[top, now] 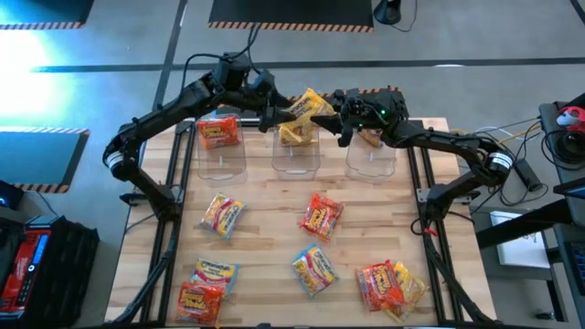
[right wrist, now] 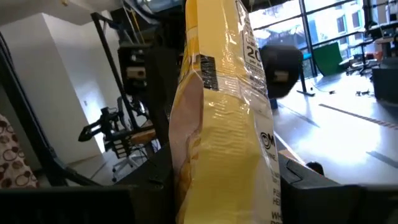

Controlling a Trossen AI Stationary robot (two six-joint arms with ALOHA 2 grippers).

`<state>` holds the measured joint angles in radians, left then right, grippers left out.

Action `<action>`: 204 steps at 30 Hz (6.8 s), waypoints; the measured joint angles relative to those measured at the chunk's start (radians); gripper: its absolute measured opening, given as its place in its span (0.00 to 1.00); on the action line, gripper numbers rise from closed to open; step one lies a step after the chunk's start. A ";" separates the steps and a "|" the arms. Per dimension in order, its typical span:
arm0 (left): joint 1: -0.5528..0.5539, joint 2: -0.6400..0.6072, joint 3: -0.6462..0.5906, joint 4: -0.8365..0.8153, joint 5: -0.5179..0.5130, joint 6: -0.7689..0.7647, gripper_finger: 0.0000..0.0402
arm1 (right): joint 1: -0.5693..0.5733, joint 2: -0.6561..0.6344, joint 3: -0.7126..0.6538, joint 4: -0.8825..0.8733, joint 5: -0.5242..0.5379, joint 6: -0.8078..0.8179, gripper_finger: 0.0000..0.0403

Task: Sort Maruchan noodles
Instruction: Put the yellow noodle pack into the middle transparent bin, then put the blue noodle pack into the right transparent bin

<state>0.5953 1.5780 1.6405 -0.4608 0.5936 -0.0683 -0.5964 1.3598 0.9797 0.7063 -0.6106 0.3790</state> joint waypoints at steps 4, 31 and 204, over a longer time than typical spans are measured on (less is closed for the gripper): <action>-0.003 0.013 0.000 0.033 0.014 0.003 0.64 | 0.000 0.000 0.015 -0.002 0.000 -0.001 0.32; -0.035 0.067 0.000 0.083 0.094 -0.029 0.30 | 0.015 0.001 0.016 -0.079 -0.048 -0.006 0.32; -0.758 -0.014 -0.666 0.458 -0.699 -0.768 0.44 | -0.069 -0.388 0.015 -1.120 0.193 -0.091 0.58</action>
<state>-0.1625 1.5643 0.9750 -0.0025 -0.1055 -0.8359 -0.6658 0.9718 0.9947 -0.4141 -0.4171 0.2878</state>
